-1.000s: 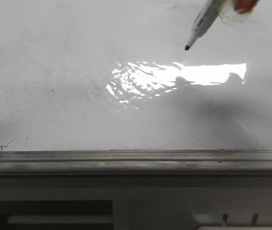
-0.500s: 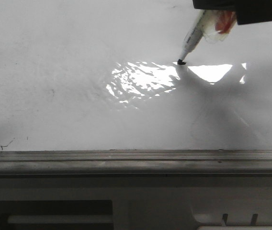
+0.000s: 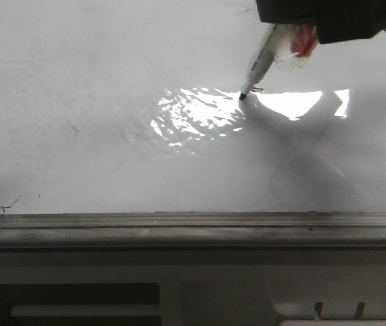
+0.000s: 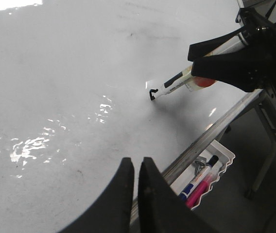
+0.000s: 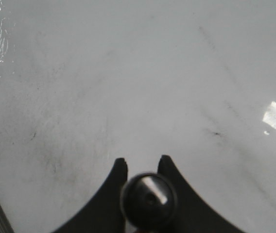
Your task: Write number 9 on whiteboard
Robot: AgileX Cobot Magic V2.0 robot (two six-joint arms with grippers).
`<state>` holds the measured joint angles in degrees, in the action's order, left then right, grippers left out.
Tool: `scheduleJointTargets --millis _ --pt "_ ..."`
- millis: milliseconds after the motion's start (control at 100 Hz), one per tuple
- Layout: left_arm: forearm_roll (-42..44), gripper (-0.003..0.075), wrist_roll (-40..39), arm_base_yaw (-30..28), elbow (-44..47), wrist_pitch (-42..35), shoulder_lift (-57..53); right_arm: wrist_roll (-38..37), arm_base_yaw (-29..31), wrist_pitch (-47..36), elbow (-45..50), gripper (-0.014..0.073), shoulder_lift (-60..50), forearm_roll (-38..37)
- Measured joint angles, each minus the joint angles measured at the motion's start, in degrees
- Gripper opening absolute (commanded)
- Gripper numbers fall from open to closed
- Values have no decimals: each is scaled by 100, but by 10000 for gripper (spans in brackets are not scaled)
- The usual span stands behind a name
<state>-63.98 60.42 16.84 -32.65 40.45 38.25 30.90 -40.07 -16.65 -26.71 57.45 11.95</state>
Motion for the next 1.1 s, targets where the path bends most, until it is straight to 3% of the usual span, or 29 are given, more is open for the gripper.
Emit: scheduleJointTargets --millis 690,1100 --pt "3 -18 0 0 0 0 0 -159 442 1119 -547 -48 -85 156" --pt "12 -18 0 0 0 99 0 58 466 991 -707 -48 2 167"
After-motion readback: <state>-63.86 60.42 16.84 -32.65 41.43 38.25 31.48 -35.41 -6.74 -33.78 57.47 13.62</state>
